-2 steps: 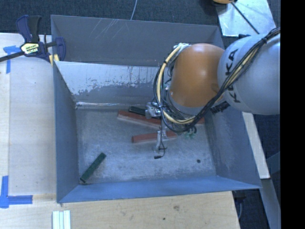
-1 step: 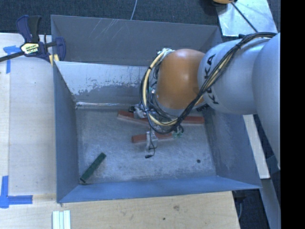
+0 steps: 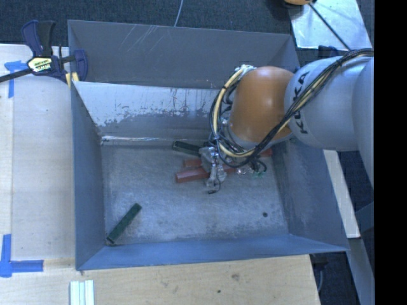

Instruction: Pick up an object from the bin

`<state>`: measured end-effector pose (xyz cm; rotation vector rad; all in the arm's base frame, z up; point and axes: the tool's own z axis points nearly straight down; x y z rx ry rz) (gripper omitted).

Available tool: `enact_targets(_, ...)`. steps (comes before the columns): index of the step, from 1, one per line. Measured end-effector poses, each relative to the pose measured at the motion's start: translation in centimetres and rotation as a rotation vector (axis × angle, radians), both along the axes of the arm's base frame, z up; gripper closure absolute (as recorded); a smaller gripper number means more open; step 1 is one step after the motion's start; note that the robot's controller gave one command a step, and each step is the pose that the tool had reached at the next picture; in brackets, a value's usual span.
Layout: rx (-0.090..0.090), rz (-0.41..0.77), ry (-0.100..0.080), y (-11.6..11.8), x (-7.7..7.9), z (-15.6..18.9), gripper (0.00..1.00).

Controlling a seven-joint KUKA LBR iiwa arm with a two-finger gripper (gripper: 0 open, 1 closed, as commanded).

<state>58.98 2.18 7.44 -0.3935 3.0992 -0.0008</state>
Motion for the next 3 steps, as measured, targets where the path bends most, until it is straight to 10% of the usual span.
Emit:
enact_targets(2,-0.001,-0.013,0.021,-1.0,-0.8,4.8,1.0)
enact_targets(3,-0.001,0.014,0.014,-0.4,-2.6,18.6,1.0)
